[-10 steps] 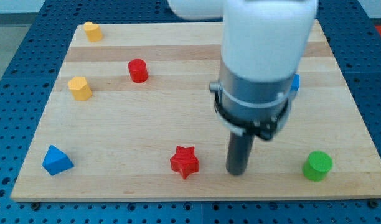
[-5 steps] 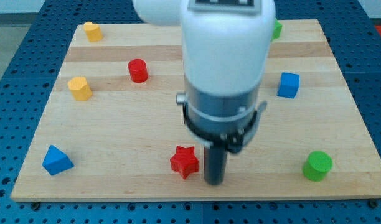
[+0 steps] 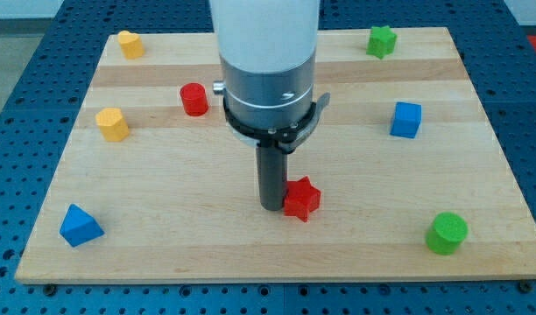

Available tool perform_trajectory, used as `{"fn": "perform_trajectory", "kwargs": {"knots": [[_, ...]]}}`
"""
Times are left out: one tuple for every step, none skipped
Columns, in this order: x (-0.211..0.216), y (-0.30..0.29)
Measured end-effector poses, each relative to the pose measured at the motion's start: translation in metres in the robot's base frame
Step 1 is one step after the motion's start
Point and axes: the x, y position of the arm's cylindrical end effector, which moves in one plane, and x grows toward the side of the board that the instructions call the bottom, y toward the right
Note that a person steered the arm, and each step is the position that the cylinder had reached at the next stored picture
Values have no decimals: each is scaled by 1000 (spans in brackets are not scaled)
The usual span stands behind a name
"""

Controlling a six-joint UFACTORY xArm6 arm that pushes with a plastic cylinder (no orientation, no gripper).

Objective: Move the red star to the top center of the board

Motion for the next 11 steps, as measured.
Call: {"fn": "perform_trajectory", "kwargs": {"knots": [[30, -2], [66, 9], [58, 54], [20, 56], [-26, 37], [-64, 33], [-44, 71], [2, 97], [19, 51], [-2, 5], [-42, -13]]}}
